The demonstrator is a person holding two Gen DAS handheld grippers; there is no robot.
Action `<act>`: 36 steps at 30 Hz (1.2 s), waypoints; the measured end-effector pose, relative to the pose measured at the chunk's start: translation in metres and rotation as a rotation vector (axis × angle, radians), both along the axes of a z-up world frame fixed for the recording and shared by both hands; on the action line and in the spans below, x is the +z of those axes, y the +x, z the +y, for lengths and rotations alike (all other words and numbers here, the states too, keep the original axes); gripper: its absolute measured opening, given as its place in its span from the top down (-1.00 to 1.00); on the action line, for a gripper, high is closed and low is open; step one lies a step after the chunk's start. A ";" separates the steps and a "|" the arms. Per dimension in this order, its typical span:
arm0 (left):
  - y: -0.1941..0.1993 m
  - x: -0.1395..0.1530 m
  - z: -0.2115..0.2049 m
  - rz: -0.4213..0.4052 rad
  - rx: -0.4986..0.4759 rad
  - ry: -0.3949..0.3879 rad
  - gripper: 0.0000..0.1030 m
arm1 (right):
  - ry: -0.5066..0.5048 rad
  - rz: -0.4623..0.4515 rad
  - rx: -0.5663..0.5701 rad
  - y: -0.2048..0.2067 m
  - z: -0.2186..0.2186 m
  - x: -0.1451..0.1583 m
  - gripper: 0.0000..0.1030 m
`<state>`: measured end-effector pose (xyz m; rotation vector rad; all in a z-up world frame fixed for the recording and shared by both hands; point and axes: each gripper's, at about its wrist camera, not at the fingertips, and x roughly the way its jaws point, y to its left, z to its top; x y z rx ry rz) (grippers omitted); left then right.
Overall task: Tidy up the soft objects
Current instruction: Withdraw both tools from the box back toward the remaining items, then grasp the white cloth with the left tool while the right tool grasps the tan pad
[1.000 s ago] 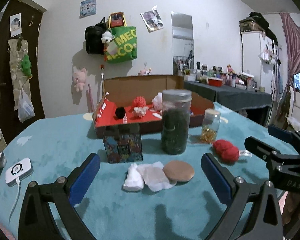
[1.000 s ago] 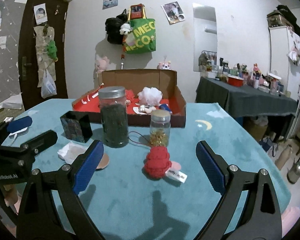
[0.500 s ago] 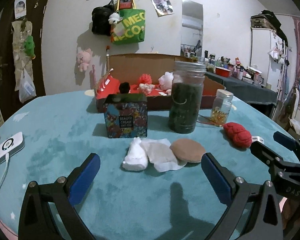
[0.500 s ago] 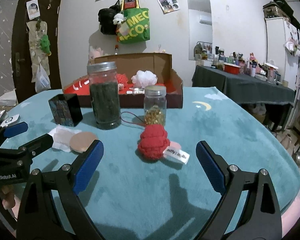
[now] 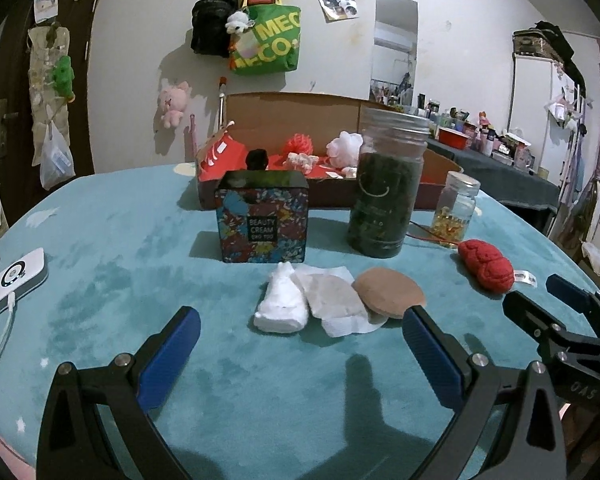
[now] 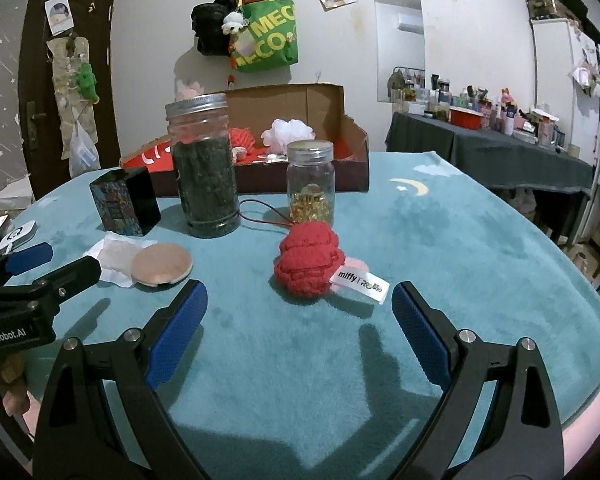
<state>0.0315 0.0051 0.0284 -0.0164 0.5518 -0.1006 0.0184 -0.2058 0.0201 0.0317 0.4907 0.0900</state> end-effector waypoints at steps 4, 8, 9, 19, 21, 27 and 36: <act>0.002 0.002 0.004 0.019 0.014 0.031 -1.00 | -0.004 0.007 0.017 0.001 0.002 0.003 -0.84; 0.005 0.004 0.011 0.043 0.018 0.049 -1.00 | -0.002 0.023 0.049 0.006 0.007 0.006 -0.84; 0.006 0.005 0.013 0.050 0.019 0.050 -1.00 | 0.004 0.031 0.062 0.008 0.009 0.007 -0.84; 0.030 0.008 0.034 0.166 -0.004 0.079 -0.99 | 0.015 0.144 0.179 0.038 0.036 0.014 -0.84; 0.035 0.009 0.035 0.185 -0.019 0.089 -0.99 | 0.014 0.175 0.207 0.047 0.042 0.017 -0.84; 0.050 0.008 0.034 0.248 -0.092 0.145 -0.83 | 0.029 0.282 0.277 0.071 0.056 0.016 -0.84; 0.070 0.002 0.030 0.295 -0.165 0.145 -0.66 | 0.016 0.346 0.343 0.089 0.067 0.009 -0.83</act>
